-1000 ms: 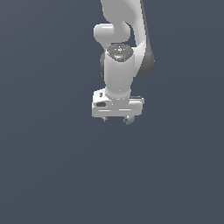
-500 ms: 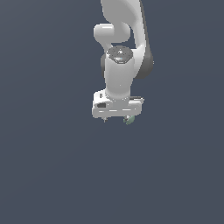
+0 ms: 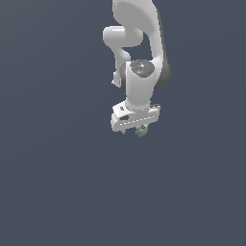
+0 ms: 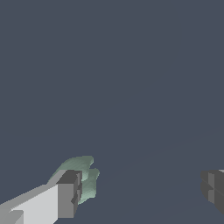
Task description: Pick up the object and move it to a goal position.
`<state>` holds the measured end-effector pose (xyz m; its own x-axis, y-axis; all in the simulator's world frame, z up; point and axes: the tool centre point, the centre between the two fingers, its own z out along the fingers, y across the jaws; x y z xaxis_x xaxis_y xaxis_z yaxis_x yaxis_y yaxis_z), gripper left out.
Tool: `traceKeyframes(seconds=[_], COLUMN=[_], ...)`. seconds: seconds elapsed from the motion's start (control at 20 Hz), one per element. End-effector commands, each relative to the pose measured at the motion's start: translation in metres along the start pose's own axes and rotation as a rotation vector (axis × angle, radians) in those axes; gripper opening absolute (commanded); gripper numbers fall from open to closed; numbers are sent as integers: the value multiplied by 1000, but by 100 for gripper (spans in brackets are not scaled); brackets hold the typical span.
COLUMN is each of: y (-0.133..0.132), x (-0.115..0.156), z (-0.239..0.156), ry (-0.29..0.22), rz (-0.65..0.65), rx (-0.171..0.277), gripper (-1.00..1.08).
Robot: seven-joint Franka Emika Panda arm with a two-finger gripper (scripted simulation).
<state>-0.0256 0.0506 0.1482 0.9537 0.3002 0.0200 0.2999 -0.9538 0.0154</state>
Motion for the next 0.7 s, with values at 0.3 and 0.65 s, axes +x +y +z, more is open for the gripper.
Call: traceKeyframes(seconds=[0.3,0.65], y=[-51,-73], x=[-36,-56], z=[38,53], ry=[-12,-16], rz=[-271,-395], rx=[10,18], gripper=[100,100])
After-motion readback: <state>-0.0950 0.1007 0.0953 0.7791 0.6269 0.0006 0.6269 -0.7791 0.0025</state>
